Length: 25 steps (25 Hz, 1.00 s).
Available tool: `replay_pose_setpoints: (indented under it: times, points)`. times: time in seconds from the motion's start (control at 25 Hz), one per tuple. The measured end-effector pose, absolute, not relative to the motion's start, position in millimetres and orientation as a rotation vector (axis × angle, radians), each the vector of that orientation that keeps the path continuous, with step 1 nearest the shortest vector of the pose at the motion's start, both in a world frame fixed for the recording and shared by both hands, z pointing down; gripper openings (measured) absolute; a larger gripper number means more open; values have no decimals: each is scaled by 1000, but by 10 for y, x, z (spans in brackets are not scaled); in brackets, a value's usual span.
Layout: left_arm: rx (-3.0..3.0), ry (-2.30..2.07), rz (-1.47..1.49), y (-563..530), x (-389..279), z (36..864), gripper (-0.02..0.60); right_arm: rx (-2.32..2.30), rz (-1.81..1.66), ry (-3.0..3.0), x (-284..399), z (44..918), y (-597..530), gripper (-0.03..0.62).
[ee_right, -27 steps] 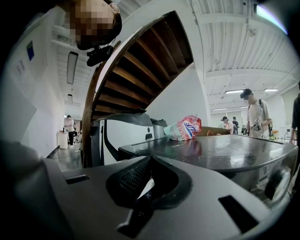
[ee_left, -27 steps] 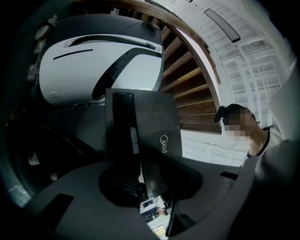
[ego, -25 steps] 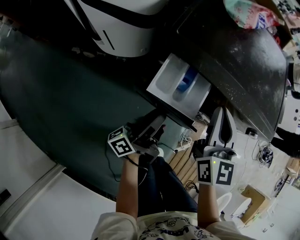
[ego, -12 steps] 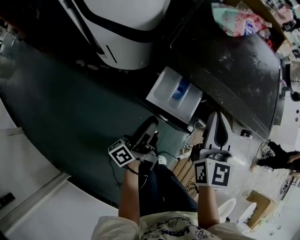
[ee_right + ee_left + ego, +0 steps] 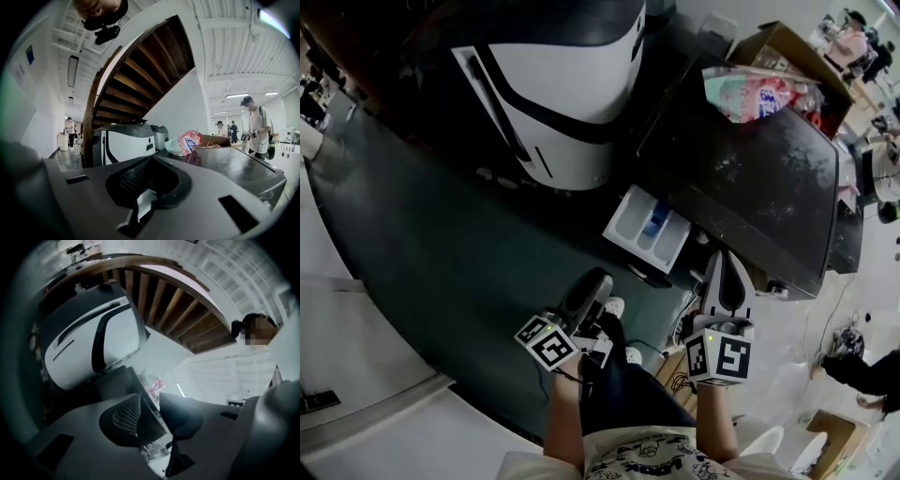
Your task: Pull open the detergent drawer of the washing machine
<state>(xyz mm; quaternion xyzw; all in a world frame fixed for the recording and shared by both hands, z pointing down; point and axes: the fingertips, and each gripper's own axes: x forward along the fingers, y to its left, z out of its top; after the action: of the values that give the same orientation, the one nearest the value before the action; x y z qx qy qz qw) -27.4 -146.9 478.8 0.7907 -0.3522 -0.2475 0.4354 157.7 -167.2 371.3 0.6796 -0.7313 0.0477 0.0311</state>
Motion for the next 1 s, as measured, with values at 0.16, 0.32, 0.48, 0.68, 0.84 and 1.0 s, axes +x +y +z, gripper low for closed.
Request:
replay_pose_setpoints:
  times: [0.16, 0.32, 0.48, 0.68, 0.84, 1.0]
  points:
    - [2082, -982, -547, -1501, -337, 4344, 104, 2087, 133, -2281, 1551, 3435, -1621, 14]
    - [2208, -1093, -479, -1505, -353, 3860, 45, 2064, 100, -2321, 1514, 3145, -1539, 14]
    - [2271, -1221, -401, -1484, -350, 3409, 24, 2047, 66, -2358, 1478, 2853, -1422, 14]
    - [2293, -1364, -367, -1416, -403, 2989, 15, 2026, 24, -2408, 1410, 2533, -1335, 14]
    - [2309, -1484, -354, -1326, -460, 2697, 15, 2002, -15, -2447, 1337, 2304, -1262, 14]
    - [2356, -1657, -274, -1263, -539, 2404, 14, 1978, -45, -2486, 1267, 2113, -1235, 14]
